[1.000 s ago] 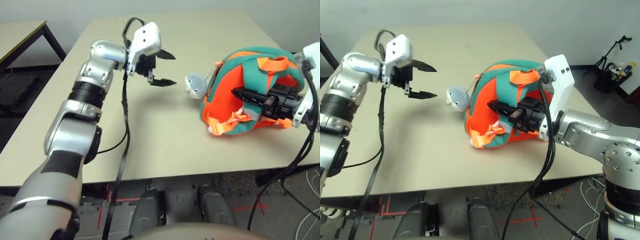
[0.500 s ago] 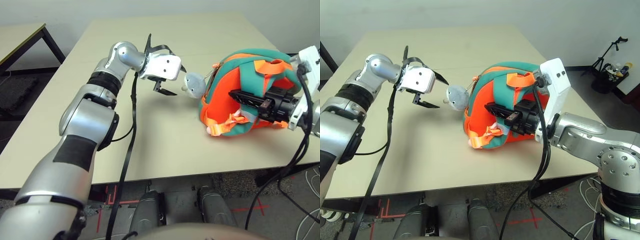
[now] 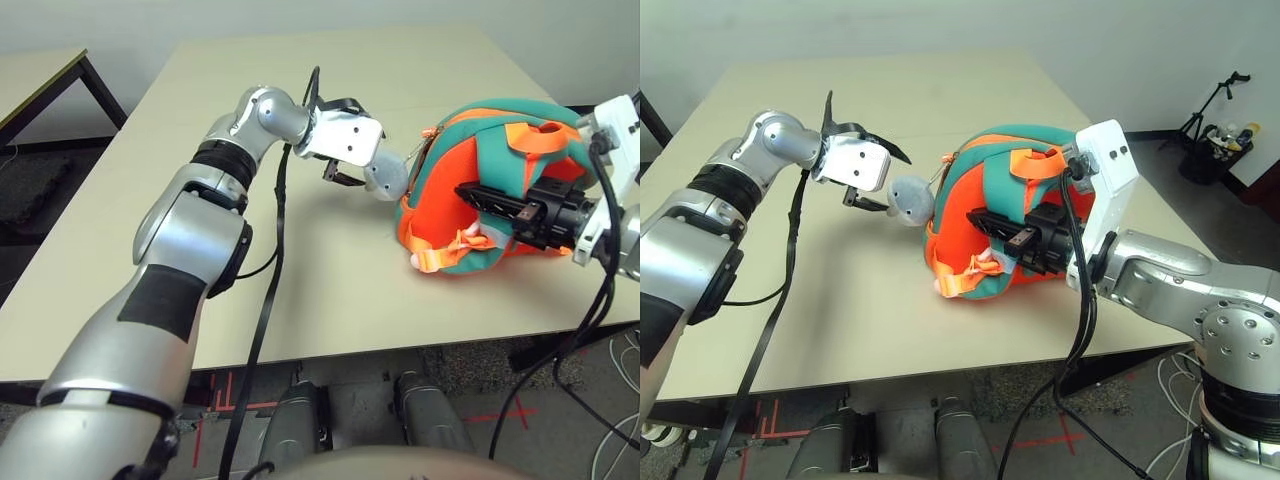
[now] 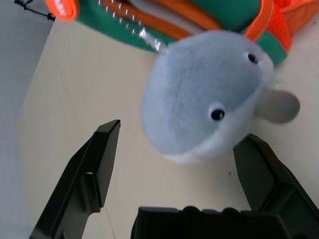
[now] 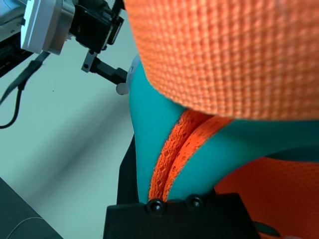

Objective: Put the pencil case into the backpack and zip it.

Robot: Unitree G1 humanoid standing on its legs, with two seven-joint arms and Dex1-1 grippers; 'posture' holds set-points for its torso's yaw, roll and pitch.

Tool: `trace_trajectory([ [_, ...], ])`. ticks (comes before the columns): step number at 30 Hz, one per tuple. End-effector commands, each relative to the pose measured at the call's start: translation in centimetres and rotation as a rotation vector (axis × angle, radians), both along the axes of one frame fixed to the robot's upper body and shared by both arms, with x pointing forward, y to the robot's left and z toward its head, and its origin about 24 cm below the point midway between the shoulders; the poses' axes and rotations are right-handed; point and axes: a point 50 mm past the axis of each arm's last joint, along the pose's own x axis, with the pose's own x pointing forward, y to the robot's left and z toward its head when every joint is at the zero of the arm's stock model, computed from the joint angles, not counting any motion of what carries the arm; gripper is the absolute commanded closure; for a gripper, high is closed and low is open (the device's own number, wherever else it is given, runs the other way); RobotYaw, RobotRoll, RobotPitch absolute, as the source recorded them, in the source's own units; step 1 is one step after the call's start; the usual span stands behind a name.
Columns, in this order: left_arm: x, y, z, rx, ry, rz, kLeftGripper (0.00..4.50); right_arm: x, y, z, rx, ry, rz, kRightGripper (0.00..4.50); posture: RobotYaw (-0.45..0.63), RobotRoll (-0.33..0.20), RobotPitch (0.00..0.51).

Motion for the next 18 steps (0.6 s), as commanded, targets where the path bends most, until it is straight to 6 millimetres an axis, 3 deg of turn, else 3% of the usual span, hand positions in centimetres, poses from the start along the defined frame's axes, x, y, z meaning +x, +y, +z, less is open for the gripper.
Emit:
trace_trajectory([
  [1, -0.07, -0.60, 0.29, -0.012, -0.012, -0.017, 0.00, -0.64, 0.60, 0.10, 0.013, -0.011, 0.036, 4.35, -0.26, 0.000, 0.054],
  [5, -0.22, -1.15, 0.32, -0.028, -0.010, -0.038, 0.00, -0.68, 0.72, 0.02, 0.017, -0.010, 0.035, 4.35, -0.26, 0.000, 0.054],
  [8, -0.28, -1.24, 0.22, -0.034, 0.007, -0.045, 0.60, -0.63, 0.73, 0.08, 0.017, -0.010, 0.035, 4.35, -0.26, 0.000, 0.058],
  [18, -0.48, -0.72, -0.23, -0.029, 0.055, -0.063, 3.84, -0.33, 0.77, 0.14, 0.015, -0.011, 0.038, 4.35, -0.24, 0.000, 0.059],
])
